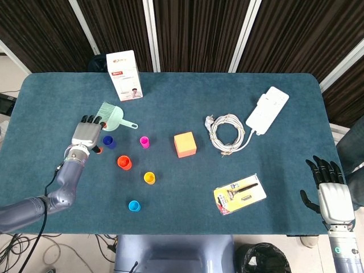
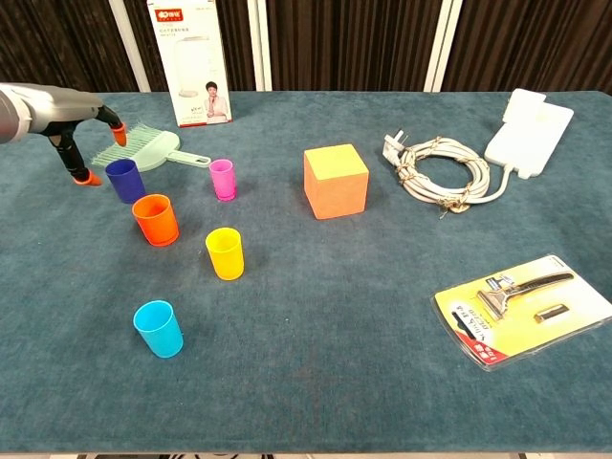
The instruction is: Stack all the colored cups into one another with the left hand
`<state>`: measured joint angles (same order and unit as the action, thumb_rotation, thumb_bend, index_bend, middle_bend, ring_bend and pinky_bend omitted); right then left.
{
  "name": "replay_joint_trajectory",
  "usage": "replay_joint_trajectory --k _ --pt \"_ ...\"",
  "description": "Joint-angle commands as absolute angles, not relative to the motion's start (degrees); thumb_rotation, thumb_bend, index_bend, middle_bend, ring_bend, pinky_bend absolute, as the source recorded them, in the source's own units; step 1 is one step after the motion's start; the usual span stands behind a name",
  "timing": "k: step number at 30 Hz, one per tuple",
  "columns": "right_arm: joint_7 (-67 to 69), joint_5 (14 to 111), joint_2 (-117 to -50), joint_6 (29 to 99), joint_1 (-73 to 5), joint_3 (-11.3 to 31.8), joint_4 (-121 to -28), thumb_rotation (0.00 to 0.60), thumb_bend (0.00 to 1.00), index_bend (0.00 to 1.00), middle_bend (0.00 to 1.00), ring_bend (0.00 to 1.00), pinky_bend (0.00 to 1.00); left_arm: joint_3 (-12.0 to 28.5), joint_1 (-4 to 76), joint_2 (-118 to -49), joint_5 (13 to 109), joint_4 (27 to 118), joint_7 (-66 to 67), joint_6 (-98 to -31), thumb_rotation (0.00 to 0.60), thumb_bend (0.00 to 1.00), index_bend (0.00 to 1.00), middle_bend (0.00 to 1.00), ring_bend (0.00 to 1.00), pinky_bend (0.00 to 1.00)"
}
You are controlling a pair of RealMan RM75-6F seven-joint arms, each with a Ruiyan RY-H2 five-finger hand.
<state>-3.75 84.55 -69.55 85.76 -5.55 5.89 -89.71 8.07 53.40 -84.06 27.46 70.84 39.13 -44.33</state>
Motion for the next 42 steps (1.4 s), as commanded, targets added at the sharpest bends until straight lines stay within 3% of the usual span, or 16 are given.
replay_joint_trajectory --k 1,30,42 --pt "-3.7 84.5 -69.6 85.7 -5.6 5.9 -89.6 0.600 0.40 0.13 0.07 0.09 0.07 8.1 53.9 -85.2 27.5 69.7 38.8 -44.4 0.600 0.23 0.29 0.10 0.00 0.00" --pt "-3.1 83.4 -70.1 85.4 -5.7 6.4 -89.0 0.600 0.40 0.13 0.07 0.09 0.07 6.8 55.4 -87.4 29.1 70.1 40.2 -47.1 0.600 0.32 0.44 0.16 0.00 0.00" --pt "-3.5 83.5 -70.5 84.9 -6.0 6.2 -88.8 0.600 0.40 0.13 0.07 0.09 0.07 9.2 55.0 -75.6 33.9 89.5 39.3 -52.5 0.600 0.32 0.40 0.15 0.00 0.00"
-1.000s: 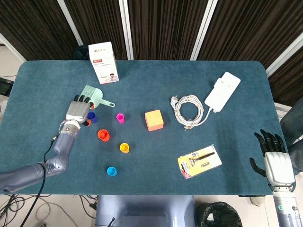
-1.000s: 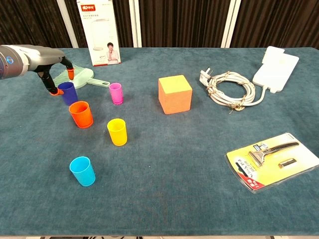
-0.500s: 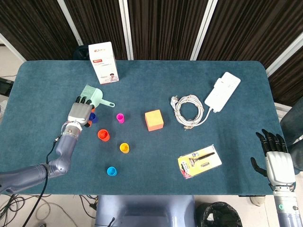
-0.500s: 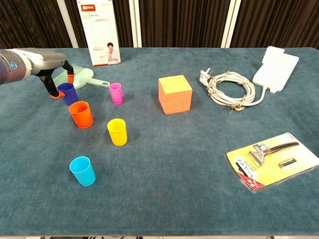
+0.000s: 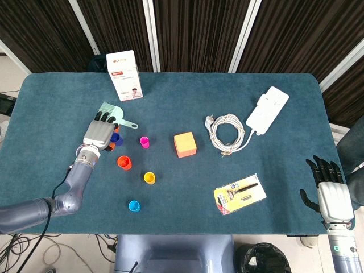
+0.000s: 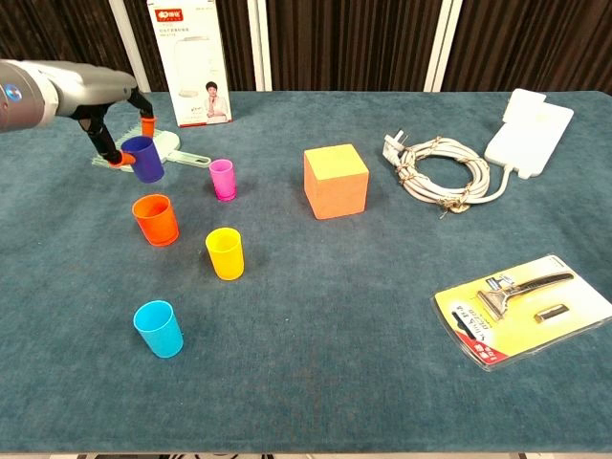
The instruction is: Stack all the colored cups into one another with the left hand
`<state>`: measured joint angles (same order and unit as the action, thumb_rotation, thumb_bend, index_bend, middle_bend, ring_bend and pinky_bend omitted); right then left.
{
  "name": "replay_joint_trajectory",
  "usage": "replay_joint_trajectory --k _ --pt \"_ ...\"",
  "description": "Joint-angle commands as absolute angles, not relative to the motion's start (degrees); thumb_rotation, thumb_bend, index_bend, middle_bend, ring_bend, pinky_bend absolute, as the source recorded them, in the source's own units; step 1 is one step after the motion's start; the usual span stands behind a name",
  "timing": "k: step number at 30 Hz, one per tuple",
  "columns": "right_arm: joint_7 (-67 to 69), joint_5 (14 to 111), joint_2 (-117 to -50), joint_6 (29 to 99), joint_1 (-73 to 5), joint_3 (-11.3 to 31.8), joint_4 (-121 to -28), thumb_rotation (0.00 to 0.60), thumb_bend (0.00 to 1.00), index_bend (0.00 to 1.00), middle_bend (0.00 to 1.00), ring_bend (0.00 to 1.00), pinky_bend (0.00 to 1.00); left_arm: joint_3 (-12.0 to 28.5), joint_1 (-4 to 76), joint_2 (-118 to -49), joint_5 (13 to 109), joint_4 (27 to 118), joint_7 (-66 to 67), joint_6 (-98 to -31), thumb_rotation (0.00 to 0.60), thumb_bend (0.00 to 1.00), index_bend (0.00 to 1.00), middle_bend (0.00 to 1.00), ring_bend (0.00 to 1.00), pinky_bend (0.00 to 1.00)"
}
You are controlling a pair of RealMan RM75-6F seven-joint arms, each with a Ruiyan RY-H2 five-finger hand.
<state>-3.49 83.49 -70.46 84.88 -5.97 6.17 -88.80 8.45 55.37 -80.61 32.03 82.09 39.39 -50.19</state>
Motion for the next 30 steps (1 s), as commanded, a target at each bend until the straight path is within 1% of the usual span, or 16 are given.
replay_joint_trajectory --k 1,6,11,19,25,30 --pt "-3.5 83.4 -70.5 84.8 -6.0 6.2 -88.7 0.600 0.40 0.13 0.07 0.09 0.07 9.2 54.8 -73.9 34.1 92.0 39.3 -53.0 0.600 0.32 0.40 0.15 0.00 0.00" --pt "-3.7 83.5 -70.7 84.7 -6.1 6.1 -88.7 0.600 0.40 0.13 0.07 0.09 0.07 8.5 54.0 -67.8 34.7 100.4 39.8 -54.4 0.600 0.32 0.39 0.15 0.00 0.00" --pt "-4.0 83.8 -70.8 84.5 -6.2 5.9 -88.9 0.600 0.40 0.13 0.07 0.09 0.07 7.4 53.7 -65.2 34.9 103.6 40.3 -54.7 0.600 0.32 0.39 0.15 0.00 0.00" --pt "-4.3 83.8 -70.9 84.8 -6.2 5.9 -89.0 0.600 0.40 0.13 0.07 0.09 0.07 5.5 53.6 -66.4 36.0 102.8 39.5 -53.2 0.600 0.32 0.39 0.16 0.00 0.00" --pt "-4.1 83.7 -70.8 84.9 -6.1 6.0 -88.8 0.600 0.40 0.13 0.07 0.09 0.07 5.3 53.7 -68.0 38.6 102.3 38.1 -52.9 0.600 0.32 0.39 0.16 0.00 0.00" --pt "-4.0 83.5 -70.8 85.1 -6.1 6.2 -88.7 0.600 0.40 0.13 0.07 0.09 0.07 4.4 54.1 -68.5 38.7 102.5 38.9 -52.9 0.600 0.32 0.39 0.16 0.00 0.00"
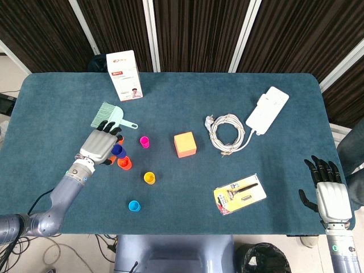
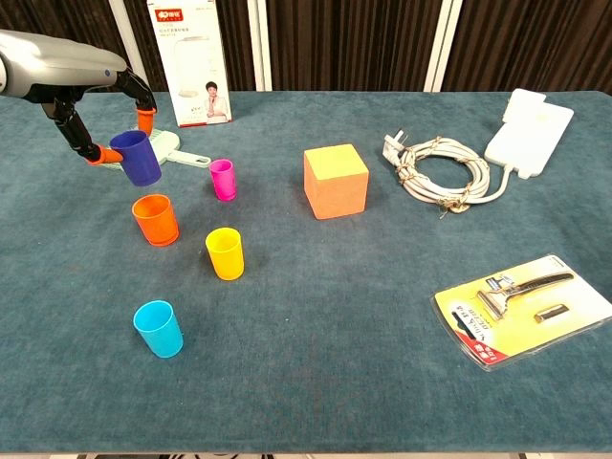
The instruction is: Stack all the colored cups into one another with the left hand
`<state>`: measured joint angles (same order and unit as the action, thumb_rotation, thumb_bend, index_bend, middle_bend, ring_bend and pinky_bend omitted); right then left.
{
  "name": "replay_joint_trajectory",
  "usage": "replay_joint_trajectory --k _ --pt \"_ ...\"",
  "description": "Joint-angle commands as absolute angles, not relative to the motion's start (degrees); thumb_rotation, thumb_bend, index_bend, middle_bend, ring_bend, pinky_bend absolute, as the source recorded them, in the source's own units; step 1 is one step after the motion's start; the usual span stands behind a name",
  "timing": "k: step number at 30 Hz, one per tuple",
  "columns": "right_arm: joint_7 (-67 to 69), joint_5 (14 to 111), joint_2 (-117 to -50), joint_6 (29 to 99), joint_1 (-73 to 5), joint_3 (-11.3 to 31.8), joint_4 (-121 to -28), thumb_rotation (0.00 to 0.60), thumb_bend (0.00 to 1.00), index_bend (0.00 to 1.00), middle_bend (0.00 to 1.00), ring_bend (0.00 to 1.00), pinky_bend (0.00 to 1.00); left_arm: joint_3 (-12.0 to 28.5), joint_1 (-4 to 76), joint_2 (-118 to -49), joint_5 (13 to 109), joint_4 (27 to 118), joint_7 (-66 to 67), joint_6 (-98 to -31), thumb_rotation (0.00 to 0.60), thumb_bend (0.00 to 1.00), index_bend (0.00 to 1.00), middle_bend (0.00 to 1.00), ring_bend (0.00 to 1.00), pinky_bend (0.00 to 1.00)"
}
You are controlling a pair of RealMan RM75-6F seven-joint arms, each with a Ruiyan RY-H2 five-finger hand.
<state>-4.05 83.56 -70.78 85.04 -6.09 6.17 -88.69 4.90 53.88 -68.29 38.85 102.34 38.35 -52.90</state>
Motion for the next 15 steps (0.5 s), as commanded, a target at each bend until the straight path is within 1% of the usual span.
replay_joint_trajectory --k 1,15 --pt "-3.9 83.5 -70.7 85.1 -6.1 6.2 -88.7 0.600 0.40 0.13 0.07 0.09 0.07 4.2 54.2 -68.7 38.5 102.5 39.2 -53.0 0.600 0.32 0.39 0.16 0.00 0.00" --pt "-3.5 83.4 -70.6 85.3 -6.0 6.3 -88.6 0.600 0.40 0.13 0.07 0.09 0.07 2.6 55.9 -72.3 37.4 100.8 42.3 -54.4 0.600 0.32 0.38 0.16 0.00 0.00"
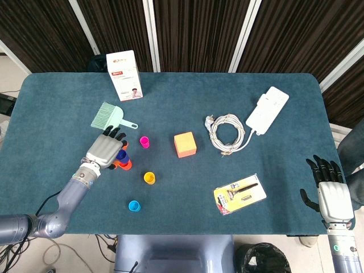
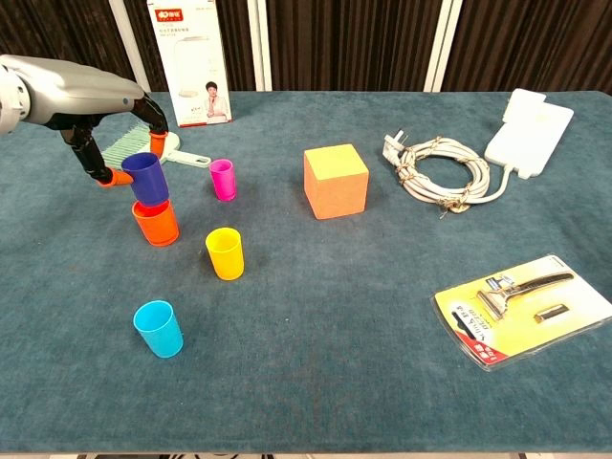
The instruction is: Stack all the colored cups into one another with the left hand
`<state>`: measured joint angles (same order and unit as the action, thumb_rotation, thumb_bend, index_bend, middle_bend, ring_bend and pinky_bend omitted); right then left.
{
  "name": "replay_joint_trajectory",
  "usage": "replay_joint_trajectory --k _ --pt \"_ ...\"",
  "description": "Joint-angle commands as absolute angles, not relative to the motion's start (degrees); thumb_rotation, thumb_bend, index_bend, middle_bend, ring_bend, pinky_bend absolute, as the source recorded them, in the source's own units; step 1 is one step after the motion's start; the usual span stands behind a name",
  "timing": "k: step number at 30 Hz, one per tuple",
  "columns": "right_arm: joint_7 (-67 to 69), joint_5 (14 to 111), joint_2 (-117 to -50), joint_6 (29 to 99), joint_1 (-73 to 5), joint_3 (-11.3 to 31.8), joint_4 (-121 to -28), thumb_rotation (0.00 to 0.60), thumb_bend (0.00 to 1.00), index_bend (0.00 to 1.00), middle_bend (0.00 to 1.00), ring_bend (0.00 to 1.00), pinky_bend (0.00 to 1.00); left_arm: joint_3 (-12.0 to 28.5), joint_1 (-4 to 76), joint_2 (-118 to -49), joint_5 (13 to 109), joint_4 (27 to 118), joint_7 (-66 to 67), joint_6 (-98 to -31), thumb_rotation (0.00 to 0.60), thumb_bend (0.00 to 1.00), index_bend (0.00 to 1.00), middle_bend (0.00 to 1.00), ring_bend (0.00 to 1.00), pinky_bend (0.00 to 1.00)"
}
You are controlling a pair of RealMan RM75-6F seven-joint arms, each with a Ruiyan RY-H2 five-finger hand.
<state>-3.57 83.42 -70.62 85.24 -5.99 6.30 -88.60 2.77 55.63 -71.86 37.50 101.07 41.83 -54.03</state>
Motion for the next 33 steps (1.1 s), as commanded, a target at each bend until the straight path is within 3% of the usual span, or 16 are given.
replay_joint_trajectory --k 1,16,26,33 --pt "-3.5 83.4 -70.6 85.3 -5.9 6.3 -88.6 0.600 0.40 0.13 0.07 0.09 0.07 2.5 56.0 -72.5 37.4 100.7 42.6 -54.6 0.600 0.32 0.38 0.16 0.00 0.00" --pt "-3.1 83.1 -70.1 85.2 -5.8 6.4 -89.0 0.600 0.40 0.13 0.07 0.09 0.07 0.7 57.4 -74.2 35.8 100.1 45.3 -54.5 0.600 0.31 0.34 0.15 0.00 0.00" --pt "-2.9 82.9 -70.0 85.5 -5.7 6.6 -89.1 0.600 0.40 0.13 0.07 0.09 0.07 0.4 58.6 -74.2 34.5 100.9 45.7 -53.5 0.600 0.24 0.13 0.12 0.00 0.00" --pt "-2.8 82.8 -70.0 85.7 -5.6 6.7 -89.2 0.600 0.40 0.13 0.07 0.09 0.07 3.0 58.9 -74.9 38.5 103.2 42.3 -53.5 0.600 0.23 0.13 0.12 0.00 0.00"
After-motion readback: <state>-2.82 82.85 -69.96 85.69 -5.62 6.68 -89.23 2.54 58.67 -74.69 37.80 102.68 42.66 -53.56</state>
